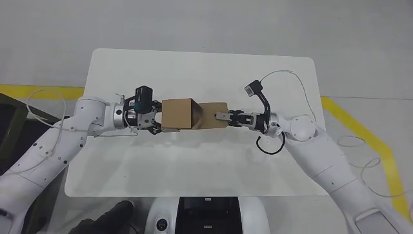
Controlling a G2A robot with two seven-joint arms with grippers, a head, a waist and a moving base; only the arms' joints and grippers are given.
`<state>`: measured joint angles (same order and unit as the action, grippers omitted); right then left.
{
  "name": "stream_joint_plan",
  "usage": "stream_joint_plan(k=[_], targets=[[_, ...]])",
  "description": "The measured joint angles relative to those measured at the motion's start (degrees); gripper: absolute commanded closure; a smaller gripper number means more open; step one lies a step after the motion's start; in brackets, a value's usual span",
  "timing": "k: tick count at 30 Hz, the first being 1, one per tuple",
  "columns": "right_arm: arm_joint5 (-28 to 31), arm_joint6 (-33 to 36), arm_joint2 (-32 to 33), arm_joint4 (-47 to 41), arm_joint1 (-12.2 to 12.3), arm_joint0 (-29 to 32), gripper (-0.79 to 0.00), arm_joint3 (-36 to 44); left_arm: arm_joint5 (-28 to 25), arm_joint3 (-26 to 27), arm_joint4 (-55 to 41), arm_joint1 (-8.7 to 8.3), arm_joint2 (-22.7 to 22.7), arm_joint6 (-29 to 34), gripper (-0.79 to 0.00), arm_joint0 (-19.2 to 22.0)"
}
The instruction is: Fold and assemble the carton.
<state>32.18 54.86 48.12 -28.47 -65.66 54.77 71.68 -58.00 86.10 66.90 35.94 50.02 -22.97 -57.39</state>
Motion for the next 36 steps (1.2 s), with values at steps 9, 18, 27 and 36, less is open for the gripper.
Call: stream_joint_plan(k=[9,18,27,36], targets=[[1.45,2.24,-0.45,-4.74,-1.15,-0.72,0.000,-3.52,0.00,0.48,-1.25,-0.57,0.10,-2.18,-0.785,-0.57],[3.19,3.41,-1.35,-6.66,-2.42,-1.31,0.000,-6.57,0.00,1.53,-1.57,-1.44,0.04,-4.67,-0.785,-0.61],[4.20,3.86,-1.35,-7.30,-3.25,-1.38,0.000,-7.84,0.00,1.90,-1.72,-1.95,-0.28,-5.04,-0.379,-0.56],[4.49,4.22,-1.22,-6.56,-3.91,-1.76,0.000,-8.40,0.00,1.43,-2.93,-1.89,-1.51,-4.23,-0.332,0.51]])
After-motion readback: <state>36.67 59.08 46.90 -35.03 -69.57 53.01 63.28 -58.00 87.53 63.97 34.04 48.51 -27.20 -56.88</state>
